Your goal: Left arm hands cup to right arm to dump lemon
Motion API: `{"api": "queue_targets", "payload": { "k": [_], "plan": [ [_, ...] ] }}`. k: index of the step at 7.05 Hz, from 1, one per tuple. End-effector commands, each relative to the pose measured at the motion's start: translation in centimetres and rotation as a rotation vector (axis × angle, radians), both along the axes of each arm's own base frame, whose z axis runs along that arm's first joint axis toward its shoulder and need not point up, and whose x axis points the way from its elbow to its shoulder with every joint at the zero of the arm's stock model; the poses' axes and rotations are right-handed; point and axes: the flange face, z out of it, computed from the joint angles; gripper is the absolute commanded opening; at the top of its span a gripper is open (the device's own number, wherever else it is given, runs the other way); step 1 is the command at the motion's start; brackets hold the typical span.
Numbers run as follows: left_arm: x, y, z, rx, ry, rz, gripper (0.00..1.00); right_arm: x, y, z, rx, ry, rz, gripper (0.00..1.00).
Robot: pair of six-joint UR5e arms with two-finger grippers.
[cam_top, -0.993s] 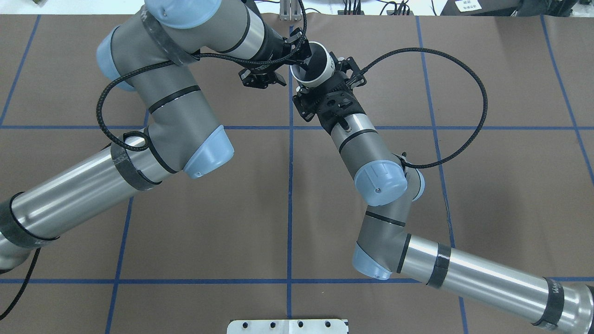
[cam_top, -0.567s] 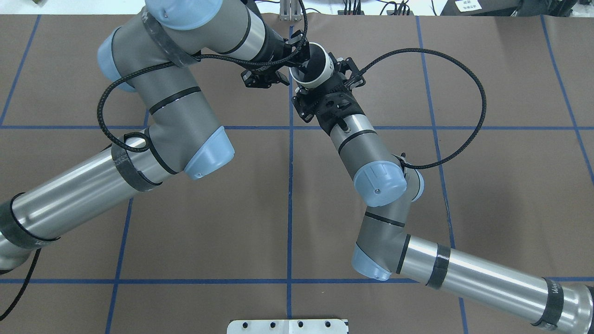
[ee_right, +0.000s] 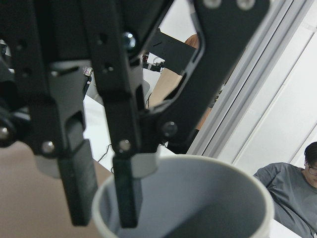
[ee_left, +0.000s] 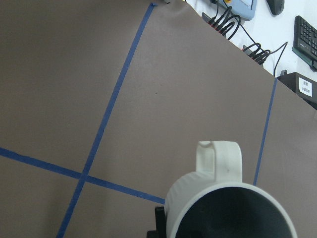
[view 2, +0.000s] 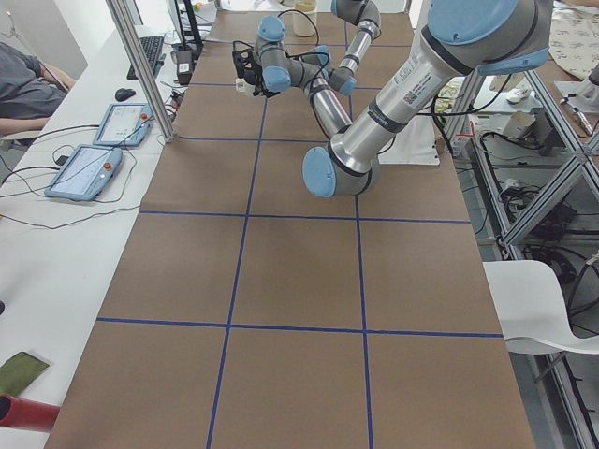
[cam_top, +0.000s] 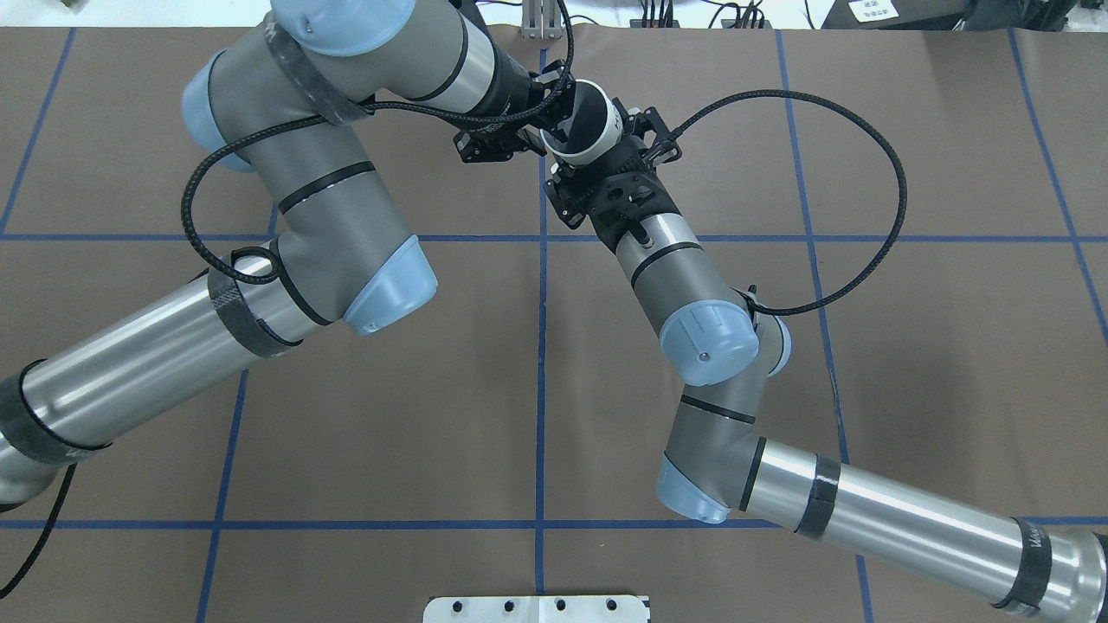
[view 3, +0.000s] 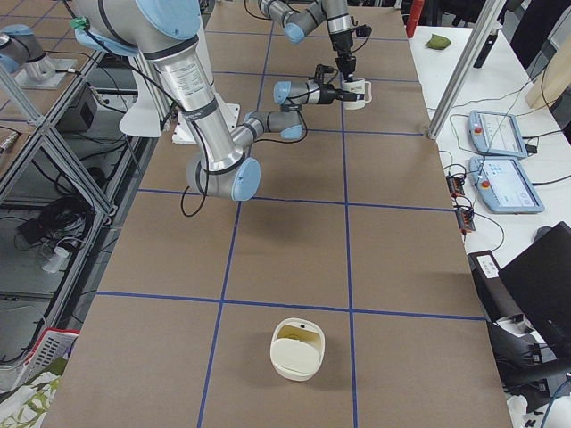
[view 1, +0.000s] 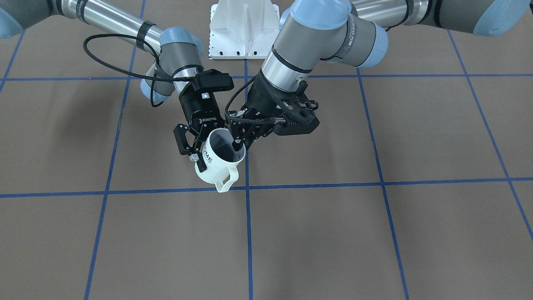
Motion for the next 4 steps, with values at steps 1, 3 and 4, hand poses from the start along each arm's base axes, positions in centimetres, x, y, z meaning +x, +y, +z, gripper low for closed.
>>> {"api": "queue_targets", "payload": {
  "k": [1,3,4],
  "plan": [
    [0.0,0.0,-0.04,0.001,0.0,0.0,0.1,-0.07,0.07,0.08,-0.001,0.002,-0.002,0.78],
    [0.03,-0.03,-0.16,0.03,-0.011,0.01,0.0,-0.44,0.63,0.34,-0.004,0.001,0.007,1.0],
    [0.07,-0.06,-0.1,0.04,-0.016,0.014,0.0,-0.37,0.64,0.38,-0.004,0.001,0.011,1.0]
  ]
}}
